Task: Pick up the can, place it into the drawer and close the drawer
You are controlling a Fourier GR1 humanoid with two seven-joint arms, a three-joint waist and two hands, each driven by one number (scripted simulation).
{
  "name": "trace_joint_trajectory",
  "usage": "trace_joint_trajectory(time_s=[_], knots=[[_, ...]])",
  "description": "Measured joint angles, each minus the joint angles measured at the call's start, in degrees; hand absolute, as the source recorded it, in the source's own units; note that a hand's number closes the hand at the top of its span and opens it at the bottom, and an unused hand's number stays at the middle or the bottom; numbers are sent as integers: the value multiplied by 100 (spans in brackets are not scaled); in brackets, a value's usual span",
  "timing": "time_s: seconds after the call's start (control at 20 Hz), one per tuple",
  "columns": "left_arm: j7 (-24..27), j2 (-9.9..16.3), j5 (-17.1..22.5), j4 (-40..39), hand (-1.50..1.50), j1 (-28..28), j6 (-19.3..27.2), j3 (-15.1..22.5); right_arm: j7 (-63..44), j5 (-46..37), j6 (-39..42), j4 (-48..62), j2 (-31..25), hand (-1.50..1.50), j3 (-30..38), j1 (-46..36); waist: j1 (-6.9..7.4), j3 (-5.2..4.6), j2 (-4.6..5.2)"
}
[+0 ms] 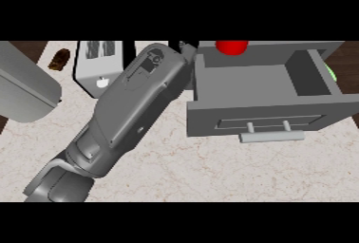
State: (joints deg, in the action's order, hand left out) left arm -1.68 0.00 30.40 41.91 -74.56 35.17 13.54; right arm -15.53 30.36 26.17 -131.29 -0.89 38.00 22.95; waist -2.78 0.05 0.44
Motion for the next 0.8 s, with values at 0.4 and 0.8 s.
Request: trace_joint_trajectory(time_s=[0.4,0.8], knots=[[351,0,717,-695,150,-367,169,562,-60,-8,-7,-1,-9,-150,-86,-69,-88,4,16],[501,0,1400,-1044,150,-487,449,1240,-186,42,-107,4,-171,-150,-61,-260,-176,6,39]])
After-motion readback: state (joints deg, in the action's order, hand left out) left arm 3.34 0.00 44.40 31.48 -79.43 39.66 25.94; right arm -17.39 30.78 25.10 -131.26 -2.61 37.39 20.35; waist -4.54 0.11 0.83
